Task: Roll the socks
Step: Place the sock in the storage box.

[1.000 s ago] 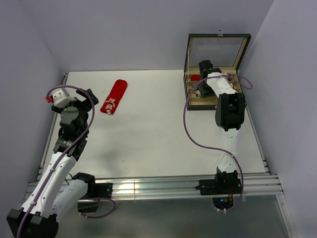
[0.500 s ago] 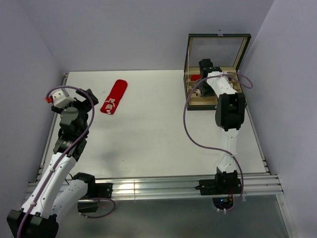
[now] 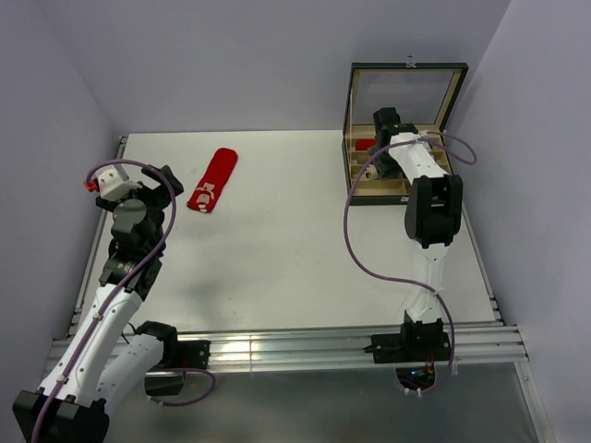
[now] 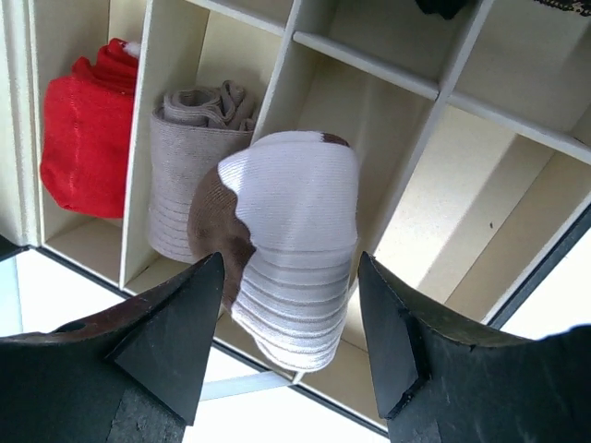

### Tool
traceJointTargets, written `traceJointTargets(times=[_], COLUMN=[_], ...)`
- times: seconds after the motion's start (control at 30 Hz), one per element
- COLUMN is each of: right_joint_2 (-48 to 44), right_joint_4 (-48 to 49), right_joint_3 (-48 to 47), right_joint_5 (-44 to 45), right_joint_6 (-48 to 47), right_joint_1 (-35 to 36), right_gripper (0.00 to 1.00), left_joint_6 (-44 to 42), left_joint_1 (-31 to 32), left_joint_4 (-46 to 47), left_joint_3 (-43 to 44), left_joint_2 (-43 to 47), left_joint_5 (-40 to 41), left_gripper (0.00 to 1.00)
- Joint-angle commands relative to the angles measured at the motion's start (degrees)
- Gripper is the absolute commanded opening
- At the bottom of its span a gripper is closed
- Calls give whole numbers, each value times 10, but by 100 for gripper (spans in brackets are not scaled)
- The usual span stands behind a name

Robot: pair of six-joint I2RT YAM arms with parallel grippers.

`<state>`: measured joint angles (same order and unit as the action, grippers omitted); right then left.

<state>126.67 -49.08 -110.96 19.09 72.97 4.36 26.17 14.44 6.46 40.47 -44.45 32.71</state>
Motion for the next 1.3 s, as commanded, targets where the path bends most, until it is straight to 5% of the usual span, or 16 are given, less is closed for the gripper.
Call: traceJointTargets(times=[0.0, 0.23, 0.53, 0.87, 1.27], right_joint_2=[-38, -13, 24, 96, 17], right_joint_4=[-5, 0, -2, -31, -8], right_joint_3=[15, 7, 7, -60, -34], right_joint_5=[27, 4, 1, -10, 0], right_joint_6=[-3, -20, -30, -46, -59], right_joint_1=[2, 4, 12, 23, 25], right_gripper=[66, 30, 18, 24, 46], left_joint_6=[-2, -2, -3, -4, -4], left_joint_1=[1, 1, 1, 1, 2], left_joint_4=[25, 25, 26, 26, 24], left_joint_3=[-4, -4, -4, -4, -4], left_joint_2=[5, 6, 7, 5, 6], left_joint_5=[-11, -8, -8, -8, -9], left_gripper=[100, 99, 99, 100, 99])
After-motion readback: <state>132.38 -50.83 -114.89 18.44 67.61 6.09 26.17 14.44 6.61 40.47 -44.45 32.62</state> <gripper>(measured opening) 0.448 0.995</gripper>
